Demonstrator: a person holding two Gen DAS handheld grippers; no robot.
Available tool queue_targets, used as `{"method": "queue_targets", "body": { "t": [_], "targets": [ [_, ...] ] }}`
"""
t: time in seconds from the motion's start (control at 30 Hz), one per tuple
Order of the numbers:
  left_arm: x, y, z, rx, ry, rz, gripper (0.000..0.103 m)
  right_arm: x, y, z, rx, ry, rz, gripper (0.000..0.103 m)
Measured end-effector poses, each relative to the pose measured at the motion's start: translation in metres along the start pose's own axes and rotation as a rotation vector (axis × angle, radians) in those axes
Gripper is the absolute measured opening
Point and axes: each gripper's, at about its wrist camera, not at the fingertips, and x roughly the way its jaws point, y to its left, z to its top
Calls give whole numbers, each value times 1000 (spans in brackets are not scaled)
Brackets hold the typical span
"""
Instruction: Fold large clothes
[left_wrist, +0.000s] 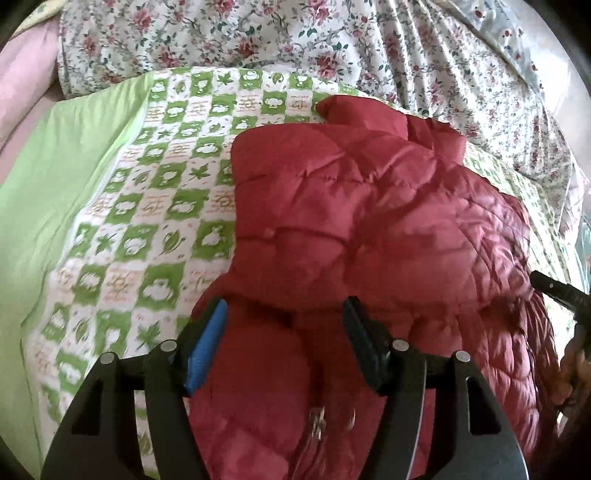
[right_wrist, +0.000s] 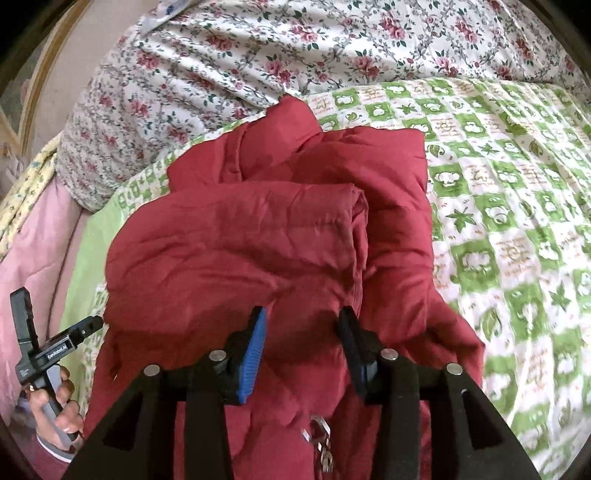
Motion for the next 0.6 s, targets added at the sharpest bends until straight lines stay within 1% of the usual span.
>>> {"method": "queue_targets", "body": {
  "t": [0.03,0.2,0.27,0.33,0.47,0.6],
  "targets": [
    [-6,1,-5,0,-3,-5,64,-3,1,-2,-3,1,1,49],
    [-25,5,-23,-8,0,-24,64,-23,6,-18,-16,14,11,51],
    [-32,8,-34,-27,12,-37,64,-31,7,-26,-17,27,20,56],
    [-40,11,-45,-46,17,-56,64,-40,7,-36,-15,44,32,63],
    [-56,21,-69,-70,22,-64,64,-67,5,-59,-15,43,36,67],
    [-71,34,-88,-88,27,-65,64,-97,-3,-81,-6,27,23,72]
  ]
}}
